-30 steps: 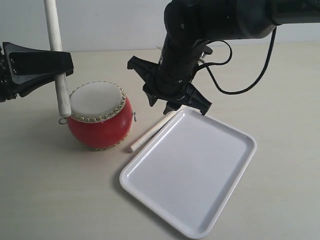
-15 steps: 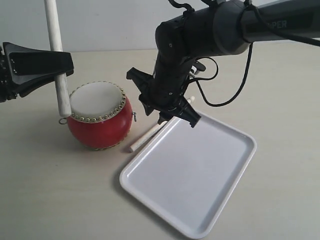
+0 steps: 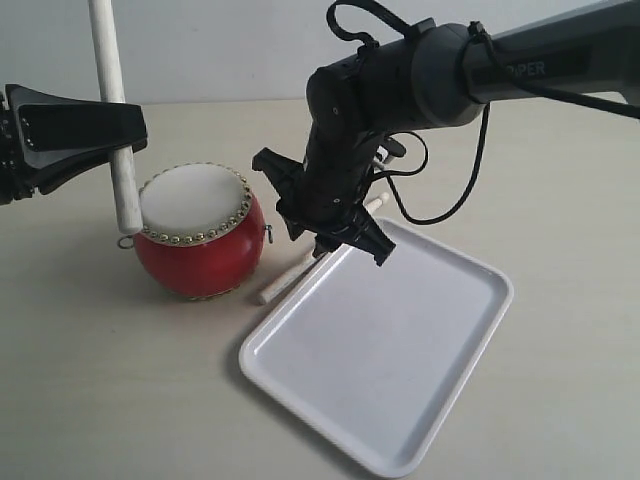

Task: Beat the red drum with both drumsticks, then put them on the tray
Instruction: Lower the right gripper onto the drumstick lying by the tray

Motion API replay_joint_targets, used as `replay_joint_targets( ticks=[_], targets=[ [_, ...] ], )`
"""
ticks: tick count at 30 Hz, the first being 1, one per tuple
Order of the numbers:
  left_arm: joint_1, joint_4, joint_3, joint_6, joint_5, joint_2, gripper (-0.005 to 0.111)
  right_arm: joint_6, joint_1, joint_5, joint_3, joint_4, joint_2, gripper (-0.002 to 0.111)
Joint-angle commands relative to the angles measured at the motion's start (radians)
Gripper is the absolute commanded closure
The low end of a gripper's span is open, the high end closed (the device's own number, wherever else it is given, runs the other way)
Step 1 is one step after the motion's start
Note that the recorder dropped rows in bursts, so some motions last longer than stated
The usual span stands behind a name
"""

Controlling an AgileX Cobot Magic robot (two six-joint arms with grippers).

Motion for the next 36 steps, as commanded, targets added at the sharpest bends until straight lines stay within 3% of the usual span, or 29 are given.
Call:
replay_joint_targets(
  ticks=[1,26,36],
  targets=[
    [0.004,-0.017,-0.003,0.008,0.008,-0.007,0.107,0.002,0.002,-0.029,-0.005,-0.005,0.013,0.073],
    [0.004,-0.017,-0.003,0.004,0.008,-0.007,0.107,-0.011,0.002,-0.003,-0.005,0.025,0.028,0.070],
    [0.004,-0.017,-0.003,0.004,0.008,-0.007,0.107,0.017,0.002,-0.070,-0.005,0.013,0.028,0.070]
  ],
)
